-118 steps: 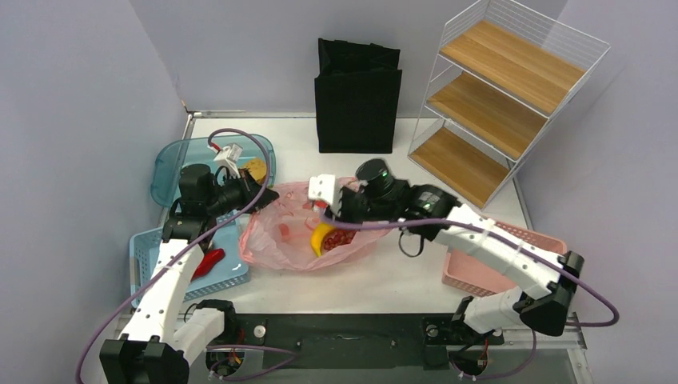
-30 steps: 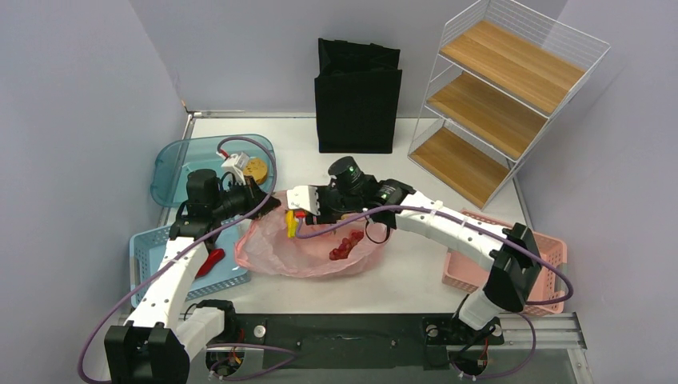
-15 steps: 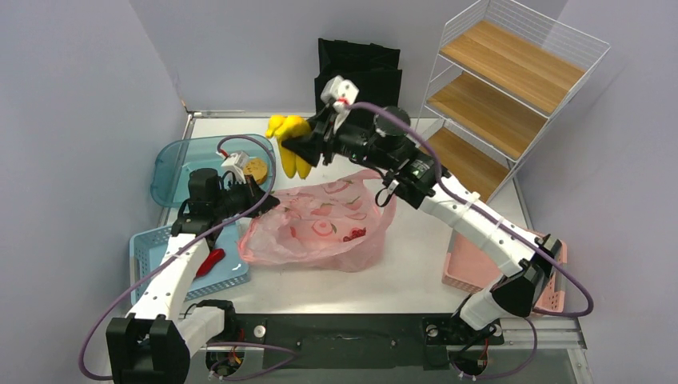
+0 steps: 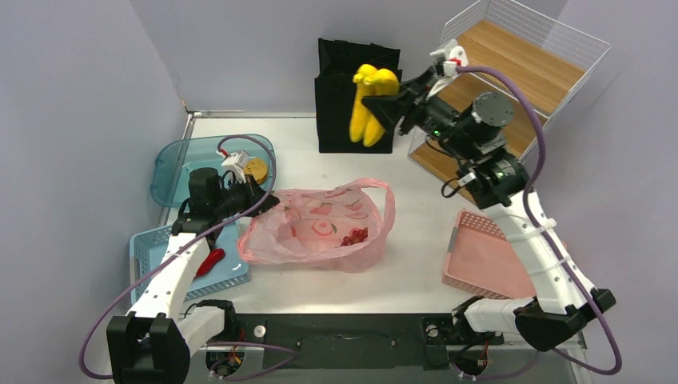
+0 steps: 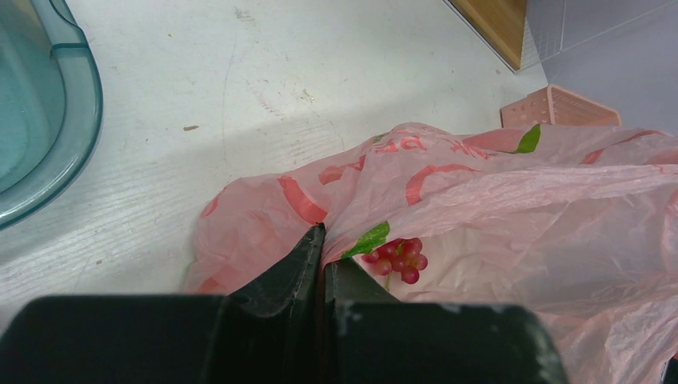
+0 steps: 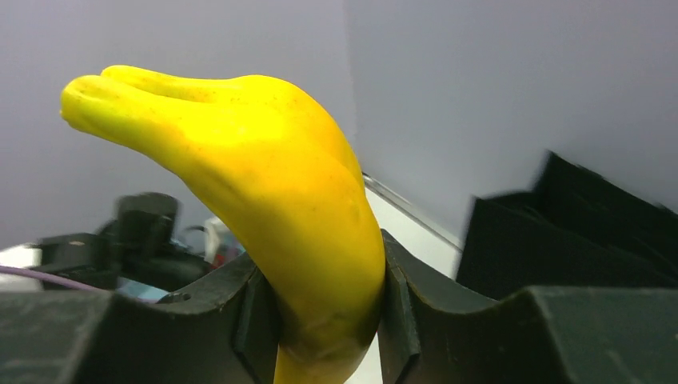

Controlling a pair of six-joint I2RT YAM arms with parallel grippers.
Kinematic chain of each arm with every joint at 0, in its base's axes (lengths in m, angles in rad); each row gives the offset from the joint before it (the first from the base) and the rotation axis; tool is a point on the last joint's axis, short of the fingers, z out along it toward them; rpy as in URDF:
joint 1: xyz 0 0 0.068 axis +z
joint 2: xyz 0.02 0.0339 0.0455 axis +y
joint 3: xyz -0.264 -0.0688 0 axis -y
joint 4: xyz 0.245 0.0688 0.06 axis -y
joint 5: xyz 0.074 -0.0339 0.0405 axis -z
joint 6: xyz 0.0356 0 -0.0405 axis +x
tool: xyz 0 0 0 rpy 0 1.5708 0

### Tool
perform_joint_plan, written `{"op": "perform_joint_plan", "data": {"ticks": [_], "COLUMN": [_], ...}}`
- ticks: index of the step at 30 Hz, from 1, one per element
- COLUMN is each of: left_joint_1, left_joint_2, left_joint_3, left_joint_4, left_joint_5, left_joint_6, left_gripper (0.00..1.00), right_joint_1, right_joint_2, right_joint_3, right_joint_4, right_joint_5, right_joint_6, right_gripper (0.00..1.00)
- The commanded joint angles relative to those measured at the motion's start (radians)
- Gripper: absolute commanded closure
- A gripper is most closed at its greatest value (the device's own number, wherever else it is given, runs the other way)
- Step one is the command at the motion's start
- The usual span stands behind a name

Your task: Untie the knot of the grocery bags and take out the mixed food

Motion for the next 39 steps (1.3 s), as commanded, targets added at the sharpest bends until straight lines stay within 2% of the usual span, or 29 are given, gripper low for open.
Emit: {"op": "perform_joint_plan", "data": {"ticks": [1,7,9,10,11,15,17,20,22,24,25,26,27,28,29,31,35,39], "left_joint_1": [0.005,0.005,0.006,0.006,0.006,0.005,0.004,0.004,0.004,0.002,0.002,0.000,0.000,-0.001,-0.002,-0.005,-0.018,-0.032], "left_joint_2": [-0.019,-0.019,-0.008,-0.003,0.000,0.004,0.004,0.007,0.006,0.001,-0.002,-0.010,-0.016,-0.026,-0.033,-0.035,-0.041,-0.046], "left_joint_3": [0.032,0.031,0.033,0.034,0.035,0.034,0.033,0.031,0.026,0.026,0.027,0.029,0.030,0.030,0.028,0.022,0.014,0.013], "left_joint_4": [0.020,0.024,0.026,0.027,0.030,0.032,0.030,0.032,0.038,0.042,0.036,0.031,0.025,0.024,0.027,0.036,0.054,0.061], "left_joint_5": [-0.009,-0.008,-0.004,-0.002,0.002,0.008,0.011,0.013,0.013,0.012,0.011,0.009,0.004,0.001,-0.002,0.000,-0.005,-0.011], "left_joint_6": [0.017,0.023,0.019,0.016,0.009,0.007,0.010,0.012,0.008,0.012,0.016,0.026,0.031,0.033,0.032,0.017,0.011,0.014], "left_gripper": [1.00,1.00,1.00,1.00,1.00,1.00,1.00,1.00,1.00,1.00,1.00,1.00,1.00,1.00,1.00,1.00,1.00,1.00], "right_joint_1": [-0.165,-0.495,-0.622,-0.647,-0.688,-0.807,-0.872,-0.901,-0.904,-0.900,-0.899,-0.897,-0.897,-0.897,-0.897,-0.897,-0.888,-0.869], "right_joint_2": [-0.128,-0.218,-0.258,-0.274,-0.304,-0.352,-0.355,-0.341,-0.325,-0.301,-0.291,-0.272,-0.261,-0.241,-0.230,-0.209,-0.184,-0.194], "right_joint_3": [-0.037,-0.108,-0.173,-0.204,-0.270,-0.516,-0.619,-0.757,-0.819,-0.856,-0.860,-0.859,-0.856,-0.840,-0.829,-0.785,-0.639,-0.359], "right_joint_4": [-0.352,-0.860,-1.000,-1.067,-1.095,-1.149,-1.128,-1.041,-0.970,-0.898,-0.859,-0.845,-0.821,-0.815,-0.813,-0.834,-0.968,-1.097], "right_joint_5": [0.040,0.055,0.073,0.105,0.160,0.341,0.365,0.393,0.385,0.365,0.362,0.362,0.368,0.371,0.373,0.357,0.255,0.034], "right_joint_6": [-0.193,-0.558,-0.724,-0.838,-0.949,-1.161,-1.232,-1.252,-1.243,-1.217,-1.193,-1.182,-1.163,-1.155,-1.145,-1.130,-1.107,-0.987], "right_gripper": [1.00,1.00,1.00,1.00,1.00,1.00,1.00,1.00,0.94,0.76,0.64,0.58,0.46,0.40,0.28,0.15,0.10,0.09]}}
